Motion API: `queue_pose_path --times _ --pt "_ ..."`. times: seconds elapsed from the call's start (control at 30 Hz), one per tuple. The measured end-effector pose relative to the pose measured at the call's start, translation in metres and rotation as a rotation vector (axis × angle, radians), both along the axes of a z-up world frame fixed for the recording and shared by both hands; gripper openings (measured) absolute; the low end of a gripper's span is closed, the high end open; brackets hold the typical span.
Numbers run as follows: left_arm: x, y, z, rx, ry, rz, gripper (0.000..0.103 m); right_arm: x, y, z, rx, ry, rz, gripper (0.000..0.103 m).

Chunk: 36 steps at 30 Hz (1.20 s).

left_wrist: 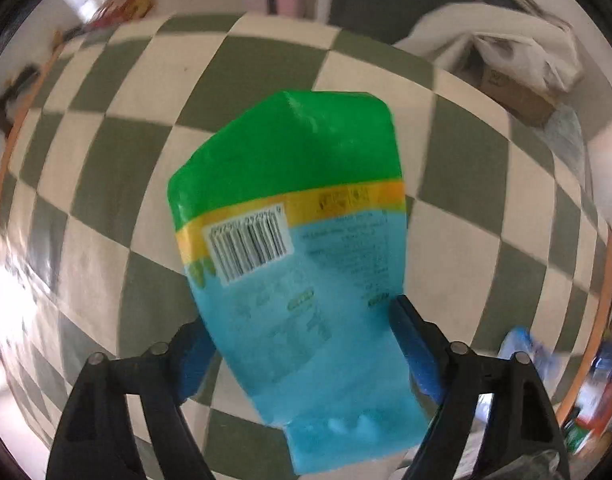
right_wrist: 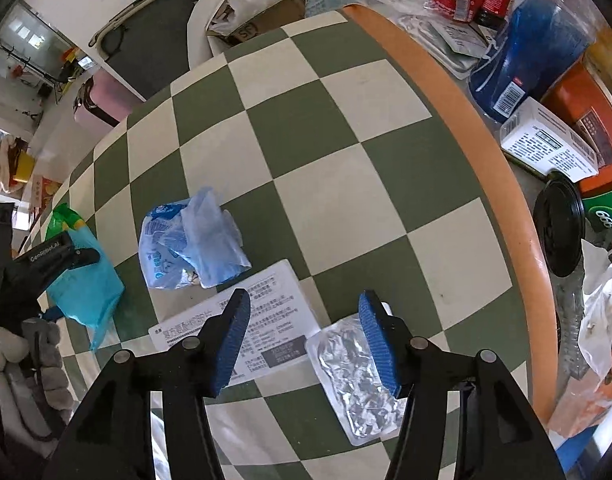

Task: Collect trash
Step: 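Grasp the blue-green snack bag with left tool while right tool grasps foil blister pack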

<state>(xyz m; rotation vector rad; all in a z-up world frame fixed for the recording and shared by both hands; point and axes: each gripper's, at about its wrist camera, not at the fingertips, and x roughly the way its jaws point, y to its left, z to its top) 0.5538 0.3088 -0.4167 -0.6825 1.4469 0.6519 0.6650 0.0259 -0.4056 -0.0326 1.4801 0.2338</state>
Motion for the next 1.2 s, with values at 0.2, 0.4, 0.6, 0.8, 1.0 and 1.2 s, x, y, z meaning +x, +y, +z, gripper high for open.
queue_pose_path --times 0.2,0.4,0.6,0.8,1.0,1.2 --pt "-0.039 -0.035 0.006 0.020 0.010 -0.178 0.077 -0.014 -0.036 0.007 0.044 0.016 -0.034 0.063" --pt "-0.106 -0.070 0.009 -0.035 0.035 -0.204 0.077 -0.023 -0.067 -0.002 0.046 0.062 -0.058 0.078" --pt "-0.137 -0.077 0.024 -0.053 0.026 -0.161 0.077 -0.043 -0.037 -0.045 -0.065 0.116 0.130 0.084" --pt "-0.148 -0.066 0.044 -0.118 -0.070 -0.076 0.077 -0.061 -0.026 -0.048 -0.161 0.025 0.168 0.065" --pt "-0.145 -0.057 0.018 -0.145 -0.041 -0.010 0.077 -0.080 -0.025 -0.040 -0.130 0.040 0.205 0.059" --pt "-0.139 -0.074 0.033 -0.019 -0.084 -0.073 0.033 -0.095 -0.020 -0.033 -0.130 0.029 0.239 0.058"
